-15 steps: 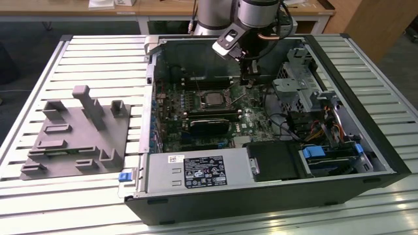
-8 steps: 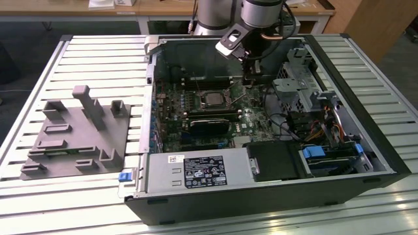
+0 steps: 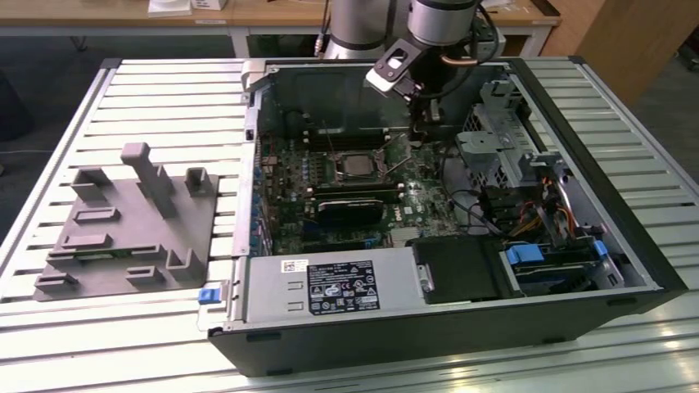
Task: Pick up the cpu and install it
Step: 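Close the cpu cover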
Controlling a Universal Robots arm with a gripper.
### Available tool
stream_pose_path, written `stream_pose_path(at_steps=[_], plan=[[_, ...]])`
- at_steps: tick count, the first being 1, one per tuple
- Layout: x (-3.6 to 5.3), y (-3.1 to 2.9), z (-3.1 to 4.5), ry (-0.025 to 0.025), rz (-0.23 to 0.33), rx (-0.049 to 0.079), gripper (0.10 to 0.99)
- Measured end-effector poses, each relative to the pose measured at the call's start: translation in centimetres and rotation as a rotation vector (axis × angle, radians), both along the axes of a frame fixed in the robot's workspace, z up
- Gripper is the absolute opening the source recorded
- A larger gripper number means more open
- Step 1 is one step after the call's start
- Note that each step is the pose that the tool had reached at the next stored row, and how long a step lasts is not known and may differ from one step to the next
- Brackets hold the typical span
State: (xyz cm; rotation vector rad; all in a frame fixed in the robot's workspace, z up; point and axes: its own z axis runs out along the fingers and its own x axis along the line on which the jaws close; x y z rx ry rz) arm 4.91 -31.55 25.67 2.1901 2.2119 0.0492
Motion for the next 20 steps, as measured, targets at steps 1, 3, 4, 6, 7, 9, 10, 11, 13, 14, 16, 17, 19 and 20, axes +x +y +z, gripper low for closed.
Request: stream_pose_path(at_steps=[1, 3, 4, 6, 7, 9, 10, 11, 13, 14, 16, 17, 19, 20], plan=[[0.15, 0.01, -0.03, 0.0007, 0.0, 0.0, 0.106], [0.43, 0.03, -0.12, 0.0016, 0.0, 0.0, 0.106], [0.58, 0.04, -0.16, 0.0021, 0.0, 0.0, 0.106], [0.84, 0.06, -0.23, 0.0031, 0.0, 0.0, 0.106], [0.94, 0.08, -0.26, 0.0036, 0.0, 0.0, 0.106], [1.02, 0.09, -0.38, 0.0042, 0.0, 0.0, 0.106], [1.04, 0.1, -0.47, 0.0045, 0.0, 0.0, 0.106], [1.04, 0.11, -0.57, 0.0047, 0.0, 0.0, 0.106], [1.06, 0.13, -0.81, 0.0055, 0.0, 0.0, 0.106], [1.07, 0.14, -0.94, 0.0058, 0.0, 0.0, 0.106], [1.07, 0.14, -1.17, 0.0066, 0.0, 0.0, 0.106], [1.07, 0.14, -1.21, 0.007, 0.0, 0.0, 0.106], [1.06, 0.14, -1.22, 0.0073, 0.0, -0.001, 0.106], [1.03, 0.15, -1.25, 0.0073, 0.0, 0.0, 0.106]])
